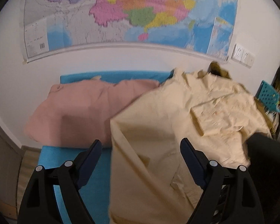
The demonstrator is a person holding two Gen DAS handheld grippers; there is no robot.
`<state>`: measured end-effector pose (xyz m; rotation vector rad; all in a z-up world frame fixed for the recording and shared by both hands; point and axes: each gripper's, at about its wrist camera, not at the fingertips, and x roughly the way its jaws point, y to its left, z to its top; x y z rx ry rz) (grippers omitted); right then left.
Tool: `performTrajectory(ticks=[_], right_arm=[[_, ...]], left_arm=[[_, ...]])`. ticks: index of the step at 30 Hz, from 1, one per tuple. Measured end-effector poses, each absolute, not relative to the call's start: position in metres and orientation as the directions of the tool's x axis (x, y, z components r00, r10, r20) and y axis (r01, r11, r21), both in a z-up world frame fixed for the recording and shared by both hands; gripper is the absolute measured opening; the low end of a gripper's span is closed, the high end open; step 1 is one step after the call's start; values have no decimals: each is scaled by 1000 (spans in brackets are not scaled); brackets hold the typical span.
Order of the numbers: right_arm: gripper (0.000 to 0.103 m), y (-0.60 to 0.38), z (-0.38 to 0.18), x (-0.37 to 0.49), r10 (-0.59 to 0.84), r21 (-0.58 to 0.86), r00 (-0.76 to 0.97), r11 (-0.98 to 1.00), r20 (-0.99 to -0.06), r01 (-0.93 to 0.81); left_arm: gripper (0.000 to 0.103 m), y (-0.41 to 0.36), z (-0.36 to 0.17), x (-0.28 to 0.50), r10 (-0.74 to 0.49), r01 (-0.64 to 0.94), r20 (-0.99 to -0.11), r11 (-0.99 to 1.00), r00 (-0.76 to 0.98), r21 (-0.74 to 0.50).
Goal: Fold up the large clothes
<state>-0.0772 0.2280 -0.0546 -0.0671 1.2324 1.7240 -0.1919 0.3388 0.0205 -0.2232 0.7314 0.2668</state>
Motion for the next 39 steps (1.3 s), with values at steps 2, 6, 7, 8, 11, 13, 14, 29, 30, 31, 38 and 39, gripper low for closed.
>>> performTrajectory(ticks=[2, 6, 7, 8, 11, 13, 14, 29, 30, 31, 38, 39], right_arm=[[6, 209, -12, -52, 719, 645, -459, -19, -523, -764], [6, 160, 56, 1, 777, 489, -255, 76, -575, -869], [6, 144, 67, 13, 773, 446, -200, 118, -602, -887], [6, 125, 78, 27, 761, 374, -106, 188, -641, -908], [6, 79, 85, 55, 698, 266, 54, 342, -714, -901], [6, 46, 67, 75, 618, 207, 131, 445, -775, -871], [6, 32, 54, 81, 589, 201, 149, 487, -794, -850], [97, -62, -42, 77, 584, 309, 220, 669, -781, -676], [97, -62, -49, 76, 572, 305, 219, 678, -790, -669], [96, -64, -58, 77, 554, 301, 221, 696, -803, -652], [2, -70, -77, 94, 558, 360, 192, 724, -808, -588], [3, -74, -69, 94, 571, 356, 217, 720, -792, -596]], left_arm=[[83, 346, 39, -199, 115, -292, -642, 940, 758, -176], [88, 346, 87, -215, 84, -234, -509, 943, 857, -239], [89, 342, 92, -215, 90, -228, -495, 947, 864, -225], [89, 337, 95, -212, 91, -220, -491, 952, 867, -212], [89, 320, 80, -189, 64, -191, -541, 965, 838, -182], [89, 309, 57, -167, 69, -196, -604, 970, 794, -147], [89, 302, 42, -154, 80, -201, -642, 973, 763, -118], [88, 281, -47, -41, 222, -211, -805, 970, 551, 123], [85, 284, -47, -37, 227, -218, -805, 968, 548, 124], [82, 287, -49, -33, 224, -224, -809, 968, 544, 117], [41, 295, -48, -15, 249, -288, -801, 952, 544, 101], [34, 297, -45, -13, 245, -296, -798, 951, 551, 89]])
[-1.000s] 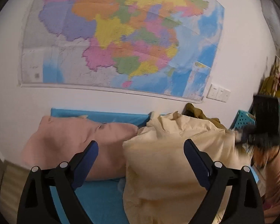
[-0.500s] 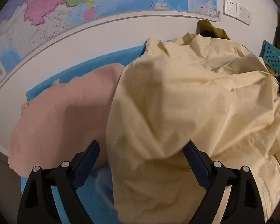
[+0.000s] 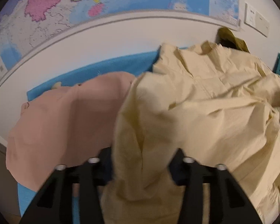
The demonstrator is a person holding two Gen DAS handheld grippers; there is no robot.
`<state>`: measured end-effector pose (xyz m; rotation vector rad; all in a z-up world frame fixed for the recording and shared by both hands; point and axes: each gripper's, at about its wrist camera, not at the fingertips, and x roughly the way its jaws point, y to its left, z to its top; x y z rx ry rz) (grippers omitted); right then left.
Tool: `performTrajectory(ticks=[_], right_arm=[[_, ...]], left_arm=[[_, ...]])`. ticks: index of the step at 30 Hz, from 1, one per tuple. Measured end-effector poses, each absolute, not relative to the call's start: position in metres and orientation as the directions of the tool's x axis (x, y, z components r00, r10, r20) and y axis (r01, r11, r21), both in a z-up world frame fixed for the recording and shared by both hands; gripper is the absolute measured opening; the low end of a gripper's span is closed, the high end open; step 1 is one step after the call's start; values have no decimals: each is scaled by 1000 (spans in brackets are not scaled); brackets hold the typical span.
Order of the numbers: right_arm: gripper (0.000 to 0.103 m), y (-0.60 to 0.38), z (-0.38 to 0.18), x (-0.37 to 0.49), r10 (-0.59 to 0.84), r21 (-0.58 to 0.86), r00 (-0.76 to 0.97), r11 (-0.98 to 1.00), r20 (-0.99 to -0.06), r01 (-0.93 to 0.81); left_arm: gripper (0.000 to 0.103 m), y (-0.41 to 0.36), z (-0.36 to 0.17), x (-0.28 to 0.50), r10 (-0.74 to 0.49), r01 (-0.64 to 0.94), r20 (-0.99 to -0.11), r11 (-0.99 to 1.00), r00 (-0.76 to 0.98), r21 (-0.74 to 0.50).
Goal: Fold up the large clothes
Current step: 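Fold the held shirt edge over the body with the right tool and release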
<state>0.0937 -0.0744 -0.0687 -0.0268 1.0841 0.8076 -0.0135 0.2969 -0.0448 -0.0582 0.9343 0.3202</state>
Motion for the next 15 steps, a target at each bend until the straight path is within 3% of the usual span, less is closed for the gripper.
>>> performTrajectory(ticks=[3, 5, 8, 12, 15], right_arm=[[3, -88, -26, 98, 614, 337, 340, 724, -712, -602], [3, -92, -7, 101, 610, 301, 409, 739, -679, -603], [3, -89, -10, 112, 561, 252, 439, 771, -702, -585], [3, -79, -54, 128, 502, 253, 376, 801, -779, -543], [4, -77, -73, 132, 498, 276, 360, 810, -789, -517]], left_arm=[[26, 302, -33, -11, 240, -320, -777, 946, 582, 52], [26, 303, -24, -9, 259, -338, -744, 940, 616, 48], [39, 306, -23, 1, 272, -366, -732, 930, 625, 33], [58, 303, -55, 24, 372, -377, -761, 908, 533, 180], [70, 306, -66, 23, 390, -384, -770, 901, 505, 205]])
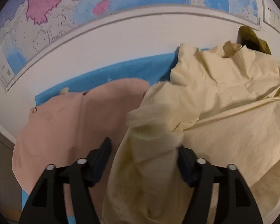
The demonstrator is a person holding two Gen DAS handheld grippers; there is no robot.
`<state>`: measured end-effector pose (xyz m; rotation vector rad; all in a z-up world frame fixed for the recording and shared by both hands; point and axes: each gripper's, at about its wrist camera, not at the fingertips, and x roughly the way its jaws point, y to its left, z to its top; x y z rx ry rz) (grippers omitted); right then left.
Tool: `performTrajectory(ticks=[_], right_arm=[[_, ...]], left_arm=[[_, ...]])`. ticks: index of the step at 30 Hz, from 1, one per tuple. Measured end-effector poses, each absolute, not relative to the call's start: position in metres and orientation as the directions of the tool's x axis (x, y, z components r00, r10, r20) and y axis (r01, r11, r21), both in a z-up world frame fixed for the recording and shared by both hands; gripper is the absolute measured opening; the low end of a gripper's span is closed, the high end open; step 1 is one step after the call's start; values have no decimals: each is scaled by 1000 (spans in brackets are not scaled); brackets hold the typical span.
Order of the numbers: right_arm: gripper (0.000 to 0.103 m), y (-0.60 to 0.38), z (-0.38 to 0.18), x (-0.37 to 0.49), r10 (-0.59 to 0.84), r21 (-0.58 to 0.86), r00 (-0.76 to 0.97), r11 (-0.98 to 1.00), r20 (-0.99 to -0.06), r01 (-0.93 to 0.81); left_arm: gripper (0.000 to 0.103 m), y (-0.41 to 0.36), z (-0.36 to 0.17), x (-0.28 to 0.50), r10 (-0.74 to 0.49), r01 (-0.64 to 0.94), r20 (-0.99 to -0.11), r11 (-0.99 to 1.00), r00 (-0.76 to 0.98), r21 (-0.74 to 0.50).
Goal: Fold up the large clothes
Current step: 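Fold the held shirt edge over the body with the right tool and release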
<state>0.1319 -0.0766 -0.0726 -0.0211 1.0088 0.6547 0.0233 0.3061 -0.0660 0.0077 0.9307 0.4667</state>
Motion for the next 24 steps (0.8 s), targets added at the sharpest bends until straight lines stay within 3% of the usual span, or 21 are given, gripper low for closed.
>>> performTrajectory(ticks=[4, 5, 7, 9, 12, 15, 20, 24], right_arm=[[10, -82, -64, 129, 496, 271, 390, 820, -776, -504], [15, -83, -60, 127, 494, 265, 401, 822, -772, -503], [48, -87, -48, 119, 512, 270, 427, 817, -745, -510], [54, -86, -32, 104, 516, 235, 471, 813, -716, -533], [54, -74, -20, 85, 566, 226, 455, 762, -688, -607], [53, -48, -32, 78, 580, 210, 386, 709, -717, -673], [51, -15, -80, 98, 502, 195, 284, 704, -817, -683], [52, -12, -94, 110, 488, 201, 260, 706, -833, -680]], left_arm=[[72, 309, -45, 2, 360, -386, -753, 910, 551, 152], [72, 307, -39, -5, 358, -379, -744, 913, 564, 152], [73, 298, -25, -22, 378, -355, -722, 914, 580, 194], [76, 289, -16, -38, 325, -311, -717, 937, 617, 156], [76, 276, -15, -51, 186, -204, -738, 977, 648, 67], [76, 257, -29, -48, 77, -95, -772, 995, 631, 22], [76, 247, -67, -20, 132, -103, -827, 991, 546, 91], [79, 245, -83, -3, 192, -108, -822, 981, 536, 159]])
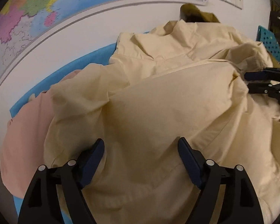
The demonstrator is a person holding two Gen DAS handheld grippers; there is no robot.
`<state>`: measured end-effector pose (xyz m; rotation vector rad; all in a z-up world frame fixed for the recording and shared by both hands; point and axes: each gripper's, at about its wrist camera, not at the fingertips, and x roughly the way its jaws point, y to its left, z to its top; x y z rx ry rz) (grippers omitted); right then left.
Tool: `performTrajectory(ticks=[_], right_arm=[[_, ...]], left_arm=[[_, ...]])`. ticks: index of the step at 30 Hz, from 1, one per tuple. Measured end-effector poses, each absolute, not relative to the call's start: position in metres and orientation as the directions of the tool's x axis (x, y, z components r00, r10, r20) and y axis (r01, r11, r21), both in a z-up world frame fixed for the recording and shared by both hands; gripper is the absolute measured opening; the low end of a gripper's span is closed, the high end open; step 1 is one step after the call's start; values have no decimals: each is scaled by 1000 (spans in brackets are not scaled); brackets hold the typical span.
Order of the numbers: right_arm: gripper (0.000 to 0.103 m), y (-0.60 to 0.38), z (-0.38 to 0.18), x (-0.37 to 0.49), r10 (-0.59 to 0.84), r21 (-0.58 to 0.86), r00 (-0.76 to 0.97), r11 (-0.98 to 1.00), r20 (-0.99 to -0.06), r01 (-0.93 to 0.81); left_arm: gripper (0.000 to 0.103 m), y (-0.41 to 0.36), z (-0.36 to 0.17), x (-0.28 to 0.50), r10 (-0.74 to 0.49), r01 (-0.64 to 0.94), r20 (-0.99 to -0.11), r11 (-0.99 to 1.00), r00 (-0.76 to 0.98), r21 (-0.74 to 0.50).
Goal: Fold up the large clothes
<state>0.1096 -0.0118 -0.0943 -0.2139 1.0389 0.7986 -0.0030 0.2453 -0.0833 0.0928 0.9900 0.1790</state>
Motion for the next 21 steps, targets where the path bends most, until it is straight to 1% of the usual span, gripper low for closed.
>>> performTrajectory(ticks=[2, 4, 8, 9, 11, 14, 16, 18, 20, 21], right_arm=[[52, -16, -86, 106, 489, 200, 271, 712, -829, -673], [56, -26, -70, 97, 524, 222, 290, 709, -801, -669], [56, -32, -47, 75, 589, 250, 272, 653, -761, -714], [56, -30, -46, 70, 597, 256, 251, 634, -762, -730], [55, -22, -54, 65, 567, 235, 226, 624, -792, -745], [55, -17, -82, 75, 506, 239, 193, 667, -841, -706], [53, -19, -95, 83, 510, 277, 176, 687, -842, -672], [53, -22, -93, 81, 517, 282, 185, 693, -836, -664], [54, -29, -81, 76, 530, 284, 205, 695, -823, -660], [58, -36, -73, 71, 548, 293, 216, 693, -808, -659]], left_arm=[[79, 245, -83, 0, 194, -113, -822, 981, 536, 158], [78, 244, -76, -6, 192, -116, -810, 981, 554, 154], [78, 244, -54, -25, 107, -74, -780, 994, 616, 78], [79, 240, -49, -30, 91, -46, -774, 996, 627, 79], [81, 231, -52, -35, 69, 4, -776, 996, 627, 92], [81, 228, -68, -28, 103, -14, -813, 993, 573, 116], [81, 234, -81, -20, 154, -69, -828, 988, 539, 139], [81, 238, -82, -19, 146, -90, -829, 989, 541, 115], [81, 239, -76, -23, 157, -114, -819, 987, 551, 113], [81, 238, -71, -27, 163, -123, -809, 986, 564, 113]])
